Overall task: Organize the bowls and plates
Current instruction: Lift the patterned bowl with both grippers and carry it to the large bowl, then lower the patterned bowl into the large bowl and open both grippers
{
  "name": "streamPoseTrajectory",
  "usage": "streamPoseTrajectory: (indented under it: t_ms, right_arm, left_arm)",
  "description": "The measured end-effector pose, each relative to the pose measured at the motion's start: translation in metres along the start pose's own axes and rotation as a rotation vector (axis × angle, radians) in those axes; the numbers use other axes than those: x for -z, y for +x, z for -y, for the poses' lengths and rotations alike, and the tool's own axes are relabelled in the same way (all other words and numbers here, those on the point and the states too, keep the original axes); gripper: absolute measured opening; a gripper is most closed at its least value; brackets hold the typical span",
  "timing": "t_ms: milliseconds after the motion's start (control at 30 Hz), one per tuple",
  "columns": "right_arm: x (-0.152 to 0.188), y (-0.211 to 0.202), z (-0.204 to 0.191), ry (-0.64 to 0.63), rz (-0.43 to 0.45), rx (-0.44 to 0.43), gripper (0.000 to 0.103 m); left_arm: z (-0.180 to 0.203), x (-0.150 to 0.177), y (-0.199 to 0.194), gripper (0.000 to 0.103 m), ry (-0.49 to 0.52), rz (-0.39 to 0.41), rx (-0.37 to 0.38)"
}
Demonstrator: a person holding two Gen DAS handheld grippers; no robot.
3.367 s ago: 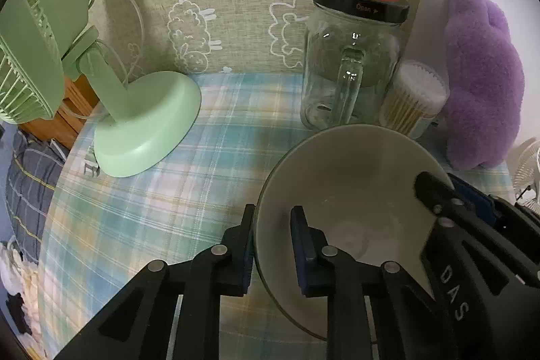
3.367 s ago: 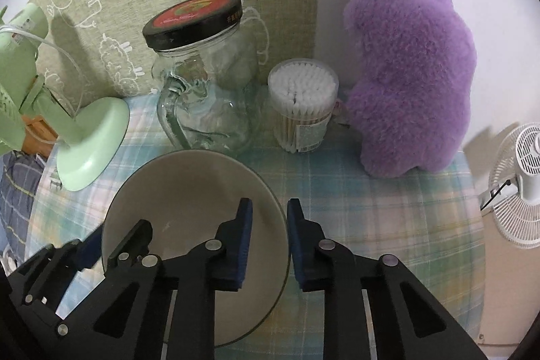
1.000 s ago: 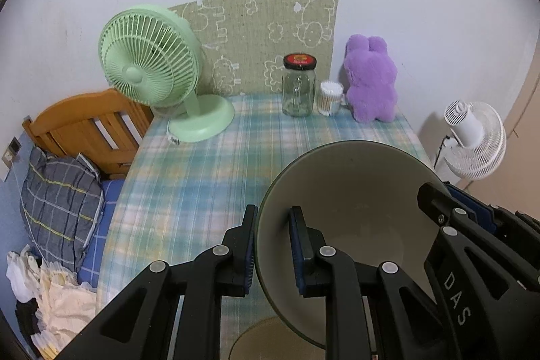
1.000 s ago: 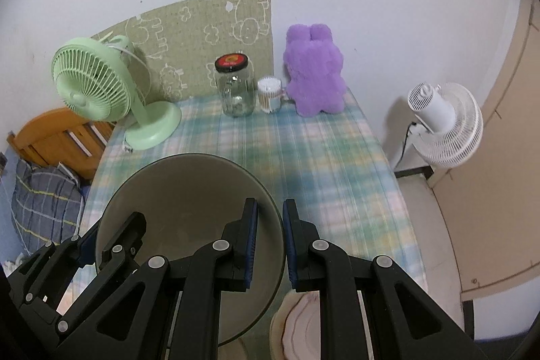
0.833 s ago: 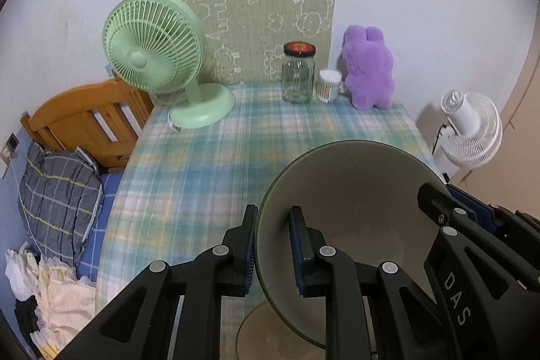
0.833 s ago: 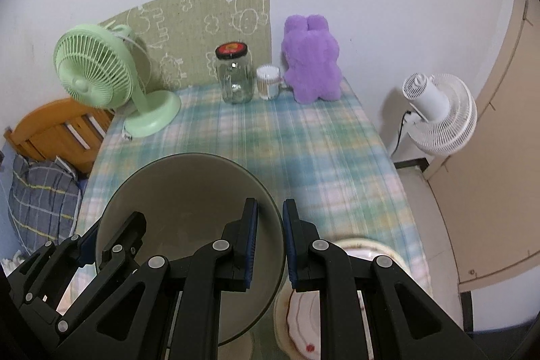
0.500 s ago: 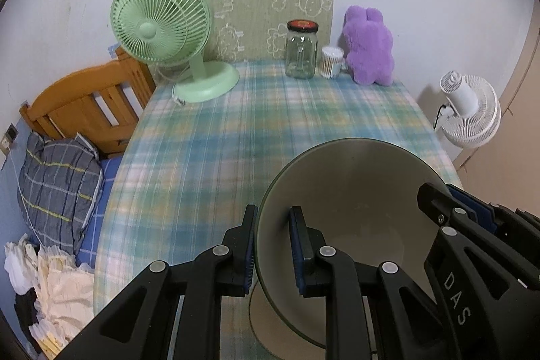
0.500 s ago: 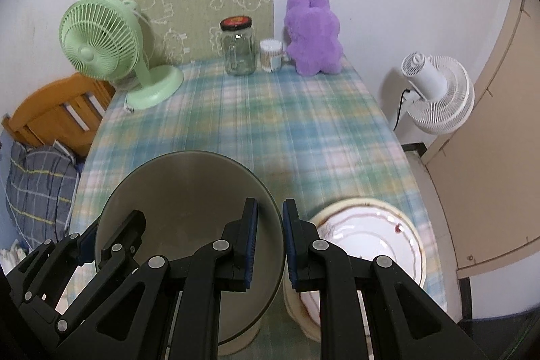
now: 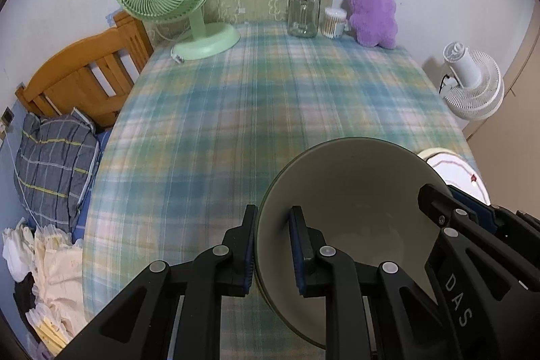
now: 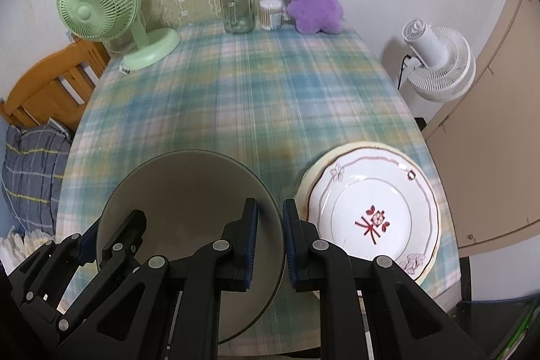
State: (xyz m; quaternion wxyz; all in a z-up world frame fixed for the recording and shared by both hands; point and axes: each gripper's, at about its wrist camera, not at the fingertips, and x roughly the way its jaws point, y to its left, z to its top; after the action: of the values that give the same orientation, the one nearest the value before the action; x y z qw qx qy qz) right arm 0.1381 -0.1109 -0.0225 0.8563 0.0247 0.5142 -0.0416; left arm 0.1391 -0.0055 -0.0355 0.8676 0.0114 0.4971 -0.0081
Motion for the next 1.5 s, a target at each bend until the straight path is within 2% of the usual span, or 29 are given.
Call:
streamPoseTrajectory:
  t_ms: [567,867,933,967,1133,1200,1267,1333,1367,1400,1500]
  right_arm:
    - [0.017,0.034,-0.009,0.002,-0.080,-0.011,0.019]
    - [0.018,0.040,-0.005,0.023,-0.077,-0.003,0.019]
    - [0.019,0.040,-0.005,0.022,-0.076,-0.004,0.019]
    - [0.019,0.040,-0.005,0.020,-0.077,-0.004,0.019]
    - [0.022,0.036,-0.004,-0.003,-0.071,-0.031,0.019]
    - [0.022,0.034,-0.002,-0.008,-0.070,-0.039,0.019]
    - [0.021,0.031,0.002,-0.003,-0.069,-0.033,0.026]
    - [0.020,0.030,0.007,0.021,-0.069,-0.017,0.054]
    - [0.020,0.030,0.009,0.031,-0.066,-0.018,0.060]
    - [0.020,0.028,0.013,0.046,-0.057,-0.019,0.065]
    - [0.019,0.025,0.020,0.062,-0.044,-0.032,0.065]
  left_arm:
    - [-0.010,0.016,0.029,0.016,-0.006,-0.083,-0.006]
    - [-0.004,0.014,0.033,0.016,0.023,-0.077,0.001]
    - [-0.004,0.015,0.033,0.020,0.024,-0.080,0.013]
    - [-0.004,0.016,0.033,0.028,0.029,-0.080,0.022]
    - [-0.004,0.018,0.030,0.043,0.032,-0.086,0.077]
    - [-0.006,0.019,0.027,0.058,0.034,-0.079,0.091]
    - [-0.008,0.019,0.024,0.066,0.031,-0.067,0.107]
    - [-0.010,0.019,0.023,0.074,0.035,-0.064,0.113]
    - [-0.011,0.020,0.024,0.078,0.035,-0.066,0.112]
    - [-0.011,0.020,0.025,0.079,0.036,-0.070,0.112]
    - [-0.012,0.020,0.031,0.084,0.027,-0.090,0.132]
